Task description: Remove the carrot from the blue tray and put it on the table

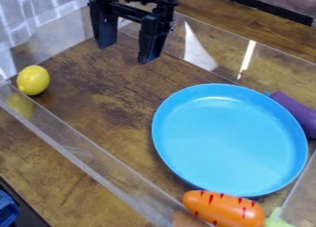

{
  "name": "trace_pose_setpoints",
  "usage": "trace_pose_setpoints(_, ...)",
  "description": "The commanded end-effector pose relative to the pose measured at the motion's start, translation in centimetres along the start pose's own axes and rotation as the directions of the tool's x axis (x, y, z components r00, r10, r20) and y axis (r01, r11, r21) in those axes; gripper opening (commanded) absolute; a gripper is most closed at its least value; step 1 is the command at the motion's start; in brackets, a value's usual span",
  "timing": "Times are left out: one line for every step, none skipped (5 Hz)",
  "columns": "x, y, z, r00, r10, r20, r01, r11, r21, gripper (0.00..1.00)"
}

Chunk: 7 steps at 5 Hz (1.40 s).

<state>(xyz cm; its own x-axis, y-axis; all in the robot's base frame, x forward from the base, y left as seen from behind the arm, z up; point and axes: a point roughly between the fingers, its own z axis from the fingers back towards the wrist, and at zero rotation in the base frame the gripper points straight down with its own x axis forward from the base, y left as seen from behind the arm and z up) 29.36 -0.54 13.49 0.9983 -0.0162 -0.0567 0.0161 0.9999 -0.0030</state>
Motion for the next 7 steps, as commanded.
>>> trace_pose_setpoints(-0.2,0.3,-0.4,1.000,-0.025,-0.014,0.025,1.000,0.000,1.00)
trace_pose_setpoints(-0.4,0.6,-0.7,0.998,-0.048,-0.028,0.048,0.999,0.000,1.00)
trace_pose_setpoints(-0.1,-0.3,-0.7,0.997,-0.063,-0.040,0.063,0.998,-0.002,1.00)
trace_pose_setpoints(0.2,-1.4,-0.7,0.995,-0.082,-0.051,0.082,0.997,-0.002,1.00)
trace_pose_setpoints(-0.3,-3.4,-0.5,0.990,-0.131,-0.060,0.131,0.991,-0.002,1.00)
trace_pose_setpoints(-1.0,-5.9,-0.3,0.980,-0.190,-0.064,0.190,0.982,0.001,1.00)
trace_pose_setpoints(-1.4,-8.4,-0.5,0.980,-0.188,-0.060,0.188,0.982,-0.001,1.00)
